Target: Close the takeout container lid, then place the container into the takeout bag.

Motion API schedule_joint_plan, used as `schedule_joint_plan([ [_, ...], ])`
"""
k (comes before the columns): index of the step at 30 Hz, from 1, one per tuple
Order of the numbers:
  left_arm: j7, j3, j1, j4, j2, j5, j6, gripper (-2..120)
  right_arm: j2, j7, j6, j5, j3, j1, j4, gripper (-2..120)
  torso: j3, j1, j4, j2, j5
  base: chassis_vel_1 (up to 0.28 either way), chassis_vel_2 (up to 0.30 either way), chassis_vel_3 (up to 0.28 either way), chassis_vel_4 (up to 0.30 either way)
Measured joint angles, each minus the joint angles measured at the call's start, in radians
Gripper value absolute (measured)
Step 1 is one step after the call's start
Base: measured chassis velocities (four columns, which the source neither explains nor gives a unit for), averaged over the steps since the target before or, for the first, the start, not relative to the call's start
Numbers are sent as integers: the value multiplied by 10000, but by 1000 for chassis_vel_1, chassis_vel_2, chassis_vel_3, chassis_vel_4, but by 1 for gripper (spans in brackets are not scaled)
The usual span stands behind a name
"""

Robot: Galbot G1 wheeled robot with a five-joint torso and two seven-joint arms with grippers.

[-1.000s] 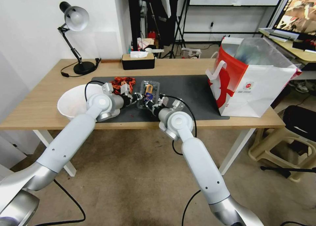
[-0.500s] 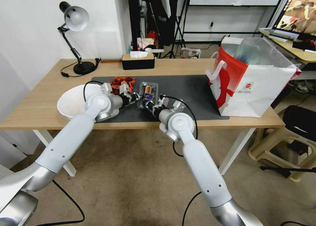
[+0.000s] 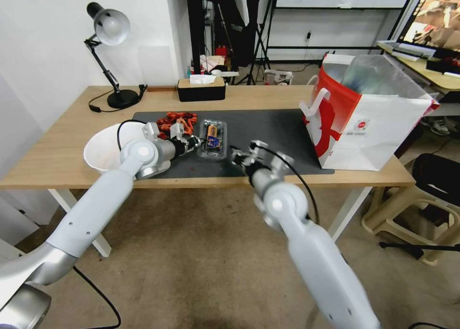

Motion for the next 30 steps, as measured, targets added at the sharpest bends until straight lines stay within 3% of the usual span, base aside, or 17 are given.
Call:
schedule_joint_plan([
  [4, 2, -13, 50, -76, 31, 1, 9, 2, -476, -362, 880, -1257, 462, -940, 576, 0, -1, 0, 2, 1, 0, 0, 0, 0, 0],
  [10, 0, -86, 145, -155, 6, 8, -23, 2, -785, -449, 1575, -2040, 979, -2213, 1233, 0, 0, -1, 0, 1, 0, 0, 0, 0, 0],
  [19, -63, -369, 568, -503, 114, 35, -145, 2, -806, -655, 2953, -2216, 1782, -4312, 1776, 28, -2, -2, 2, 1, -3, 0, 0, 0, 0],
  [21, -46, -370, 569, -504, 102, 36, -165, 2, -714, -899, 3467, -2220, 1944, -4858, 1755, 40, -1, -1, 0, 1, -2, 0, 0, 0, 0],
  [27, -16, -370, 558, -505, 52, 40, -192, 2, -431, -1071, 4062, -2481, 2006, -5414, 1534, 59, -1, -1, 2, 1, -2, 0, 0, 0, 0],
  [30, 6, -371, 563, -529, 35, 41, -236, 2, -155, -1083, 4288, -2687, 2006, -5628, 1345, 73, 0, -1, 3, 1, -2, 0, 0, 0, 0],
])
